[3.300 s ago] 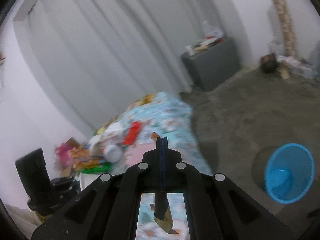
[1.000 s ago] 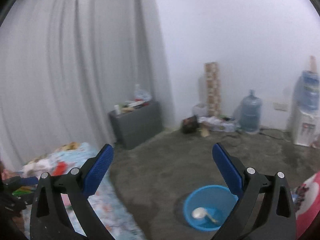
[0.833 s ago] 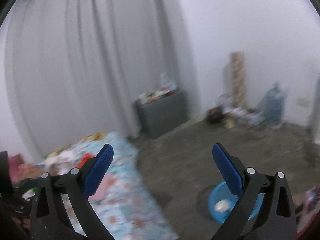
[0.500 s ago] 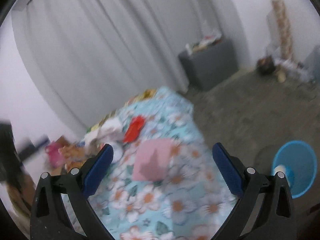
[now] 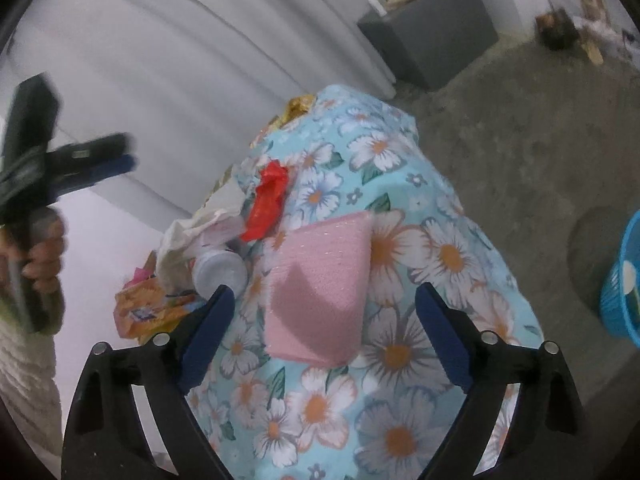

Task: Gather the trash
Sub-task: 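Grasp the red wrapper with the left tool while the right tool grasps the pink sponge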

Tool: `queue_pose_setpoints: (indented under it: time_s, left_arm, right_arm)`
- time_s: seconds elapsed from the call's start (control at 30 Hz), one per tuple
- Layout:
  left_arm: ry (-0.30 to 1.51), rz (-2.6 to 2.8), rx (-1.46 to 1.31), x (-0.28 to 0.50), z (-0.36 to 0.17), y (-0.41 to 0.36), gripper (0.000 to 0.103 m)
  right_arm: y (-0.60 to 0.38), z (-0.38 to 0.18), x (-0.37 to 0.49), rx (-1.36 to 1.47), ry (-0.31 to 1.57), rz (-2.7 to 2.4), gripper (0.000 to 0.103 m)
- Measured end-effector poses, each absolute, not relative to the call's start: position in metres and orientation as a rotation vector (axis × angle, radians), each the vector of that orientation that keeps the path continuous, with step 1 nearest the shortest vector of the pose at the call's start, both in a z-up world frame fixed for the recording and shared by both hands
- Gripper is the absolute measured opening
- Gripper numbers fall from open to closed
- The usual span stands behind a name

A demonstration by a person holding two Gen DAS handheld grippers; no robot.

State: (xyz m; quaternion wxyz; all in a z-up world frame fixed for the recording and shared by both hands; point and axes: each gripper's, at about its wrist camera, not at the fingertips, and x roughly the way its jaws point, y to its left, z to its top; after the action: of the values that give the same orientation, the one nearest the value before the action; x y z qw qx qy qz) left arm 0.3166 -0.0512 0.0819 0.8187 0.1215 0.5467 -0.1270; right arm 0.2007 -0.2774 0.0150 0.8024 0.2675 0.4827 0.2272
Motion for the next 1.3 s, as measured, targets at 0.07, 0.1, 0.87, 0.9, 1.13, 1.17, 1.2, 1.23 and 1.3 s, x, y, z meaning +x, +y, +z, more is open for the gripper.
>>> queue_pose_setpoints:
  time_s: [0.07,0.1,0.87,0.9,1.13,1.17,1.2,1.23,1.3]
  left_arm:
    - [1.214,-0.261,0.243,0.333,0.061,-0.055,0.089]
    - [1.234,-0.257,0.235,0.341,0.05,-0.058,0.089]
    - [1.438,-0.113,0.199,0.406,-0.064,-0.047,0.038]
    - [1.436,-0.122,0.199,0.406,-0.064,-0.048,0.036]
    - [1.415,-0.147,0.207,0.405,-0.058,-0.054,0.021]
    - [1.411,-0.147,0.206,0.403,-0.057,-0.055,0.02]
    - [1.406,-0.148,0.206,0.403,-0.056,-0.055,0.019]
    - [1.402,-0.149,0.206,0.403,-0.055,-0.056,0.018]
    - [1.39,-0.154,0.209,0.402,-0.052,-0.057,0.015]
  right_arm:
    - [-0.279,0.01,0.204,0.598,1.043,0.495,0.081]
    - [-0.28,0.008,0.206,0.608,1.048,0.499,0.08]
    - [-0.265,-0.02,0.23,0.679,1.16,0.616,0.053]
    - [-0.264,-0.021,0.231,0.678,1.162,0.614,0.051]
    - [-0.265,-0.022,0.232,0.693,1.159,0.614,0.037]
    - [-0.266,-0.021,0.231,0.697,1.156,0.615,0.036]
    - [-0.266,-0.021,0.23,0.698,1.154,0.617,0.035]
    - [-0.268,-0.019,0.228,0.701,1.149,0.62,0.033]
    - [-0.269,-0.017,0.226,0.701,1.144,0.623,0.032]
